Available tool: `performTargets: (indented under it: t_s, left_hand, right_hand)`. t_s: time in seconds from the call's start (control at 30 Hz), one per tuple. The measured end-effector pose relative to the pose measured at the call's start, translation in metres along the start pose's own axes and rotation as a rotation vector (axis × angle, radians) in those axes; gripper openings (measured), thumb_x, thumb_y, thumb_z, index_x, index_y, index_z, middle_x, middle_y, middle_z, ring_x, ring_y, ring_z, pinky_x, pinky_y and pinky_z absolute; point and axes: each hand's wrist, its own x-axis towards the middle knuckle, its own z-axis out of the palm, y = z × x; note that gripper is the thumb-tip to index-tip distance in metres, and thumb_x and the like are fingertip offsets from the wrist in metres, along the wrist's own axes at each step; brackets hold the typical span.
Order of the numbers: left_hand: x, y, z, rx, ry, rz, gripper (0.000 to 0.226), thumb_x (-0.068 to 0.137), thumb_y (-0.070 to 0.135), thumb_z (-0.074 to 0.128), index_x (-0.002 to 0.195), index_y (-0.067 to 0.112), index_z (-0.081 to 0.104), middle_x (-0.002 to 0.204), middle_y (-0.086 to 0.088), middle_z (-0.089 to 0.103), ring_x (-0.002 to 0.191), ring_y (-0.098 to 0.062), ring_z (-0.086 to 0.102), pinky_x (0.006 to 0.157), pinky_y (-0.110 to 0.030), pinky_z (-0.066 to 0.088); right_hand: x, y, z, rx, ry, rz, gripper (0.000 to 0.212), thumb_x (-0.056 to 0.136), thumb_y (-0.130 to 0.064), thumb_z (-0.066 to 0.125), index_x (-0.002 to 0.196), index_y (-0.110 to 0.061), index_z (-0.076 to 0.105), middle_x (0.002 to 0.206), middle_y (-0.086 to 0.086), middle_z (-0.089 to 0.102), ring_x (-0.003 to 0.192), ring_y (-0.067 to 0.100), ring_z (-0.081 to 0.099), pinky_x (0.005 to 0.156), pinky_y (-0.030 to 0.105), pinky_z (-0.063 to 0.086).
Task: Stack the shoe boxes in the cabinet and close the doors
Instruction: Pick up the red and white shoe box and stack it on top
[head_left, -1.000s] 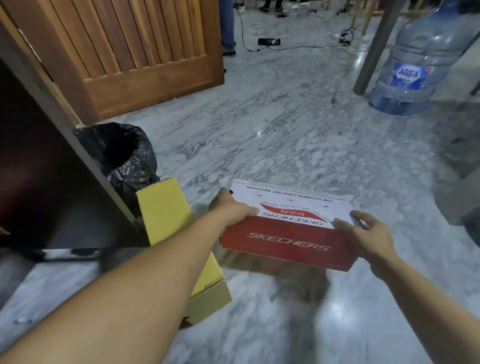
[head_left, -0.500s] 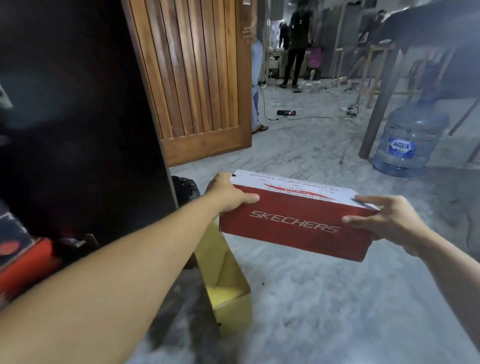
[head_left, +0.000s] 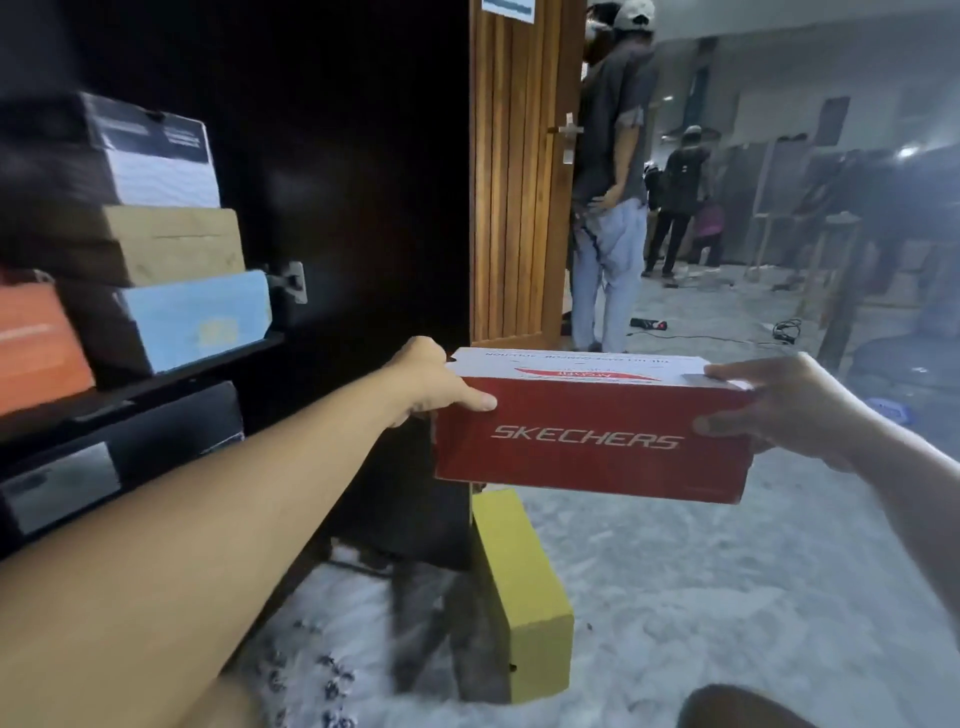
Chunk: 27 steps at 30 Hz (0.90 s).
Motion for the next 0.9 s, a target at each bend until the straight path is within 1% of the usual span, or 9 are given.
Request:
performTargets:
  t_s: [0.13,0.27,0.37,0.5,0.57,0.67,0.73,0.83,0.9]
  left_hand:
    - [-0.024,-0.008,-0.054,0.041,0.087,-0.027,0.072,0.050,0.036,0.094,0.107,0.006,0.061,0.102,-0.008,0.067,0.094,-0.024,0.065,0.081,-0.042,0.057]
    - [-0.052,-0.019,-0.110,0.056,0.192,-0.074,0.080,0.053,0.039,0.093,0.115,0.005,0.057,0.108,-0.007,0.063,0.098,-0.023,0.062,0.080,-0.036,0.054]
    - [-0.074,-0.025,-0.148,0.057,0.312,-0.117,0.084,0.058,0.039,0.091,0.123,0.004,0.052,0.115,-0.006,0.058,0.104,-0.023,0.056,0.077,-0.032,0.045]
    - [-0.103,-0.034,-0.192,0.017,0.476,-0.139,0.086,0.061,0.028,0.092,0.132,0.006,0.048,0.129,-0.007,0.055,0.109,-0.020,0.053,0.084,-0.030,0.044]
    - [-0.118,-0.034,-0.212,0.006,0.564,-0.149,0.092,0.065,0.025,0.090,0.139,0.006,0.040,0.134,-0.008,0.050,0.112,-0.020,0.050,0.086,-0.029,0.042]
    - [-0.135,-0.028,-0.246,-0.010,0.709,-0.153,0.097,0.063,0.026,0.090,0.141,0.009,0.036,0.139,-0.011,0.048,0.124,-0.029,0.049,0.101,-0.038,0.045]
    - [-0.141,-0.020,-0.269,-0.003,0.818,-0.143,0.096,0.061,0.027,0.091,0.139,0.008,0.038,0.135,-0.011,0.050,0.122,-0.030,0.051,0.101,-0.043,0.047]
    - [-0.145,-0.004,-0.304,-0.005,0.977,-0.094,0.092,0.061,0.028,0.090,0.137,0.010,0.043,0.136,-0.007,0.052,0.122,-0.027,0.052,0.101,-0.037,0.047]
    - [-0.144,0.008,-0.326,-0.037,1.054,-0.051,0.092,0.065,0.024,0.089,0.141,0.011,0.039,0.140,-0.006,0.047,0.125,-0.026,0.050,0.101,-0.036,0.046]
  right_hand:
    - [-0.001,-0.047,0.018,0.009,-0.052,-0.099,0.073,0.060,-0.006,0.089,0.128,-0.011,0.062,0.091,0.011,0.071,0.054,0.015,0.063,0.045,0.025,0.055]
    - [0.003,-0.091,0.046,0.006,-0.102,-0.219,0.076,0.058,-0.013,0.091,0.128,-0.012,0.062,0.096,0.014,0.071,0.067,0.028,0.069,0.063,0.040,0.061]
    - [0.007,-0.126,0.070,0.003,-0.156,-0.326,0.078,0.061,-0.016,0.089,0.132,-0.012,0.058,0.108,0.013,0.069,0.074,0.025,0.070,0.063,0.037,0.061]
    - [0.007,-0.176,0.104,0.027,-0.173,-0.455,0.076,0.065,-0.022,0.087,0.135,-0.015,0.056,0.121,0.014,0.065,0.081,0.024,0.068,0.069,0.033,0.059]
    - [0.006,-0.205,0.118,0.040,-0.160,-0.517,0.077,0.065,-0.027,0.088,0.135,-0.018,0.056,0.123,0.013,0.065,0.088,0.026,0.068,0.079,0.038,0.058]
    - [0.006,-0.250,0.131,0.106,-0.130,-0.616,0.075,0.065,-0.027,0.088,0.133,-0.018,0.058,0.120,0.010,0.067,0.096,0.025,0.066,0.093,0.043,0.053]
    - [0.005,-0.281,0.135,0.176,-0.110,-0.674,0.070,0.067,-0.023,0.087,0.131,-0.016,0.060,0.117,0.008,0.067,0.095,0.020,0.064,0.094,0.037,0.051]
    - [0.007,-0.325,0.139,0.293,-0.051,-0.717,0.064,0.068,-0.021,0.087,0.127,-0.017,0.063,0.117,0.009,0.067,0.096,0.019,0.063,0.093,0.032,0.049]
    - [0.013,-0.353,0.140,0.348,-0.043,-0.742,0.061,0.069,-0.021,0.087,0.126,-0.018,0.064,0.118,0.008,0.067,0.098,0.018,0.063,0.093,0.031,0.049]
